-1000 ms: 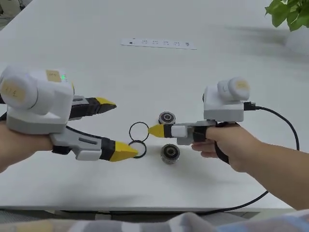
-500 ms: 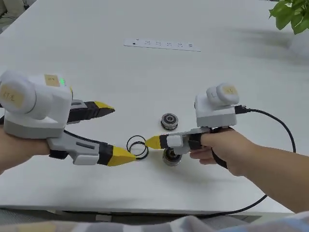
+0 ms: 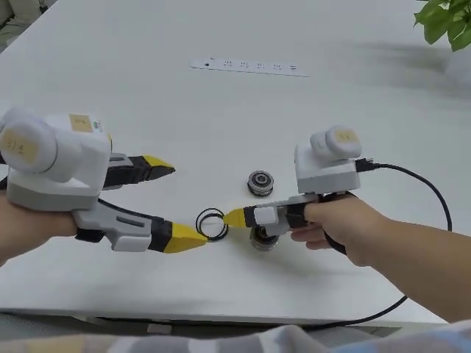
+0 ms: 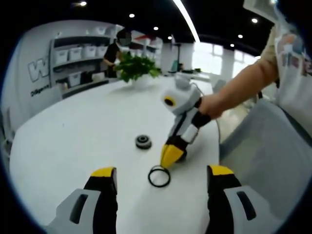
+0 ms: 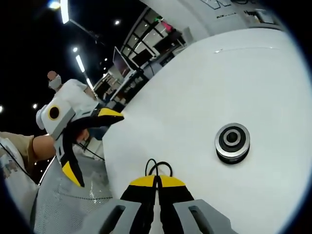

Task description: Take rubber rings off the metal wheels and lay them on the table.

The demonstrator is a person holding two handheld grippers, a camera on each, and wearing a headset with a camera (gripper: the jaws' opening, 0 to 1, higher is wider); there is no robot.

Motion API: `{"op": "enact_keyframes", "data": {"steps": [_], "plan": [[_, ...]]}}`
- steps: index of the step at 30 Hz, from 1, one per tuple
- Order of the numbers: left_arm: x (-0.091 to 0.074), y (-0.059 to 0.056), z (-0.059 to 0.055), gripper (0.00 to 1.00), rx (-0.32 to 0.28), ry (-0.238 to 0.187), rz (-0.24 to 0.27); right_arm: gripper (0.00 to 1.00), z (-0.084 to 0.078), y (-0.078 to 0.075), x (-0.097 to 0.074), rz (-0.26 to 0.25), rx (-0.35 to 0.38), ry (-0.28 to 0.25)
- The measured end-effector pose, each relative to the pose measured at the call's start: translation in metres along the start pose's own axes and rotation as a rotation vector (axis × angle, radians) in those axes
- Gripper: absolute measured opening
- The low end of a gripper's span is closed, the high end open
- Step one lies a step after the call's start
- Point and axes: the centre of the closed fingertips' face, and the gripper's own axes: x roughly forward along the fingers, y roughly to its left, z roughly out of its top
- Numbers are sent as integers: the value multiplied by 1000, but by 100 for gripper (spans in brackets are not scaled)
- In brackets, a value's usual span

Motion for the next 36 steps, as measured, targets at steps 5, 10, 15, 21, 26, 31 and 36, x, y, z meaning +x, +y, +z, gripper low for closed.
{"op": "enact_keyframes", "data": {"steps": [5,10,15,21,26,31,36], "plan": [[0,0,0,76,1,2,0,0,0,-1,0,-12,-18,9],[1,0,-2,75,-1,10,-2,0,-1,-3,0,-21,-32,20],[1,0,-3,75,0,14,-3,1,0,-4,1,-38,-57,27],[2,0,-3,75,1,19,-6,5,0,-6,0,-50,-81,38],[3,1,-4,75,0,23,-7,7,0,-6,-4,-50,-87,34],[6,4,-1,74,2,24,-6,10,6,-8,-12,-47,-90,5],[9,12,5,73,-2,13,2,13,18,-10,-19,-55,-108,-37]]}}
